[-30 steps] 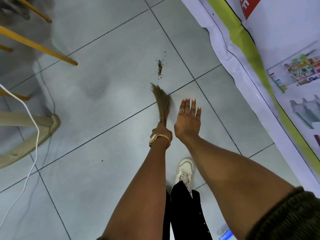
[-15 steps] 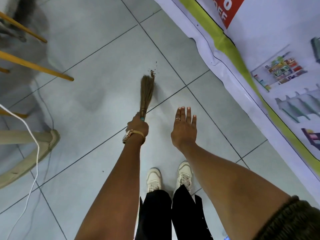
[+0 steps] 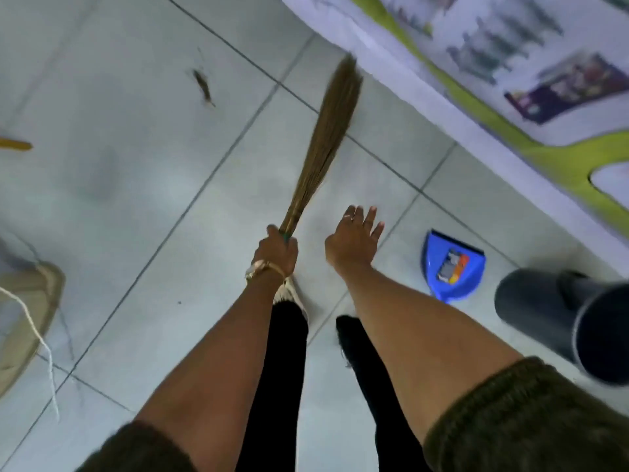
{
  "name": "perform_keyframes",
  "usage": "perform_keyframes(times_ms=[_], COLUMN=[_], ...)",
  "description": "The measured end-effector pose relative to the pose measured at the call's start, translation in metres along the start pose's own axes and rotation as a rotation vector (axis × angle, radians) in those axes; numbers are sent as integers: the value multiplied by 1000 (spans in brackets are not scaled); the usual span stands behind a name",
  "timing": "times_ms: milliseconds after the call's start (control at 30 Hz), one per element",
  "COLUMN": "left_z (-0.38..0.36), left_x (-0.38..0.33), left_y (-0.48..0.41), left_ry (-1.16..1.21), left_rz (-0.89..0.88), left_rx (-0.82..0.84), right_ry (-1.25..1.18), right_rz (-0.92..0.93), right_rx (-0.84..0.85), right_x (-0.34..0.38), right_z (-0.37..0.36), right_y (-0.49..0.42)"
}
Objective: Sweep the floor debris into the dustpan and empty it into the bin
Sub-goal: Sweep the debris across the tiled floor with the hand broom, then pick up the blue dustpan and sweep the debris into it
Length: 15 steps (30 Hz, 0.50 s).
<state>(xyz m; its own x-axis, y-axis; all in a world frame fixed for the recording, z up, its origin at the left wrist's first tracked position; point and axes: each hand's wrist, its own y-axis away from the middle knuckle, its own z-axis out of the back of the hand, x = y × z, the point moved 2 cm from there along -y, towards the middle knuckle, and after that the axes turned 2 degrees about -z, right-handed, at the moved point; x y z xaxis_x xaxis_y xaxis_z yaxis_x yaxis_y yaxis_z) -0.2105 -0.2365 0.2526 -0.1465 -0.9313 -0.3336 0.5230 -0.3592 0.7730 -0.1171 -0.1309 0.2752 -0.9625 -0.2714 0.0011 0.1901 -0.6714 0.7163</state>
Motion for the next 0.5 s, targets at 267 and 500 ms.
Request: perform_keyframes(times_ms=[267,500], left_z=[-146,-285], left_x=[-54,-72], left_y=[-12,-45], left_ry=[-255,-422], left_rz=[-178,-469], left_rx=[193,196], right_ry=[-203,-399], right_rz=[-390,-662], right_rx=[192,151], right_x=[-161,-296], right_z=[-70,-164], right_y=[2,-48])
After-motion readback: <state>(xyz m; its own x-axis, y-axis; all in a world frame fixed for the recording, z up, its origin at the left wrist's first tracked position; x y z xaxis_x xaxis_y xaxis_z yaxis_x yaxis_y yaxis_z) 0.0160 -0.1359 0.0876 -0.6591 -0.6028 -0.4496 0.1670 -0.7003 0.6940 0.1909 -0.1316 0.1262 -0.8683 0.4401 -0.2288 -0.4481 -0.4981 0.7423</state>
